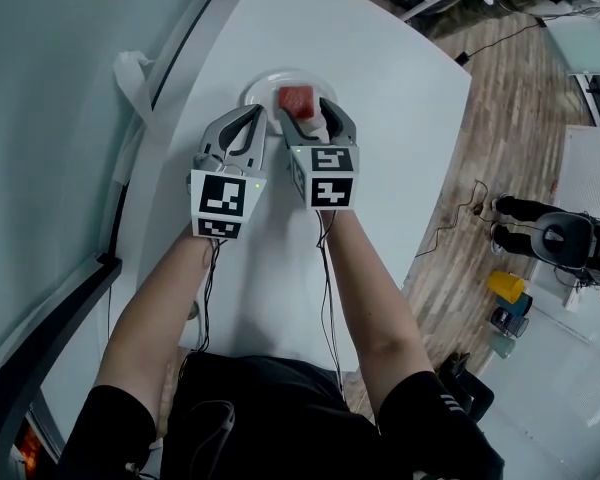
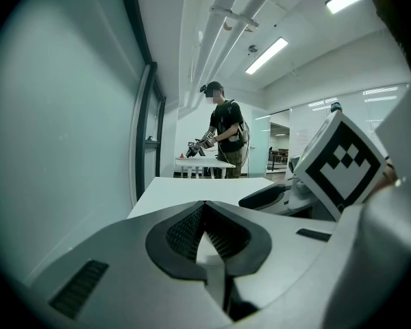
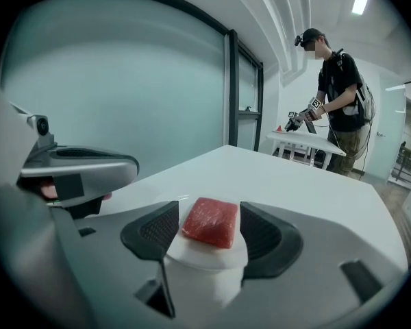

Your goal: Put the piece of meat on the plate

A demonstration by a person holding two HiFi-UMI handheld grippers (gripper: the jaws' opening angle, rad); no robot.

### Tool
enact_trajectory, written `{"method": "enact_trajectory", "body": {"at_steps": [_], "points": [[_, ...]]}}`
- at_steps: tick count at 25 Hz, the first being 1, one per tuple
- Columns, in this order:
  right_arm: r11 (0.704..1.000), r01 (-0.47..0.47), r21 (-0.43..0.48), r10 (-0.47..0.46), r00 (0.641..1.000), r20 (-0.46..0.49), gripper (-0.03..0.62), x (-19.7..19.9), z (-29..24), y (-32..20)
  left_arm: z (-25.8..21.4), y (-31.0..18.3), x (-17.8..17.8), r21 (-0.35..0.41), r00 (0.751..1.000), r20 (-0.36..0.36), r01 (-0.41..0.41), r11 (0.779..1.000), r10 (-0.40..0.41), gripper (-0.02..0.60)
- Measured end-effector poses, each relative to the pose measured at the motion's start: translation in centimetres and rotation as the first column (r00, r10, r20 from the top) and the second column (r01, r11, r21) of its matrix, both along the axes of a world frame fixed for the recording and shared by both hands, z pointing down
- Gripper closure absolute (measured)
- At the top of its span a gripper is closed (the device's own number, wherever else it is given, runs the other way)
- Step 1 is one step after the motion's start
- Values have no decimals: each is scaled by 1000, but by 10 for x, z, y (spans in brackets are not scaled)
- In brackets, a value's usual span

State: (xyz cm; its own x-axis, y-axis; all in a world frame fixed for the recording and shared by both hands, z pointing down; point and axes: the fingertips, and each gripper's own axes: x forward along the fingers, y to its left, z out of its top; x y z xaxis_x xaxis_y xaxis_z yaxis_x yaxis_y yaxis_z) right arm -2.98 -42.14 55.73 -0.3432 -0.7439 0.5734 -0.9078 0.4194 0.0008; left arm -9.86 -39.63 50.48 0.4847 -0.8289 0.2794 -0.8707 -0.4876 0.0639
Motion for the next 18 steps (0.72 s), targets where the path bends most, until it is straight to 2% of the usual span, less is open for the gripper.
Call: {"method": "enact_trajectory", "body": {"at_steps": [9, 10, 11, 12, 15, 18], "points": [[996, 1, 90, -11, 994, 105, 313, -1, -67, 43, -36, 26, -4, 29, 1000, 1, 1, 1000, -1, 589], [994, -10, 111, -2, 994, 109, 333, 3, -78, 50, -43, 32, -2, 31, 1000, -3, -3, 1000, 3, 589], [991, -24, 133, 9, 994, 112, 388, 8, -89, 58, -51, 41, 1, 36, 1000, -7, -9, 999, 9, 589], [988, -36, 153, 18, 993, 118, 413, 12, -100, 68, -58, 51, 4, 39, 1000, -9, -16, 999, 17, 589], [980, -61, 188, 31, 986, 161, 478, 19, -127, 101, -77, 82, 13, 46, 999, -22, -35, 998, 36, 589], [969, -83, 233, 32, 976, 215, 536, 25, -154, 135, -103, 112, 24, 87, 999, -12, -49, 995, 50, 589]]}}
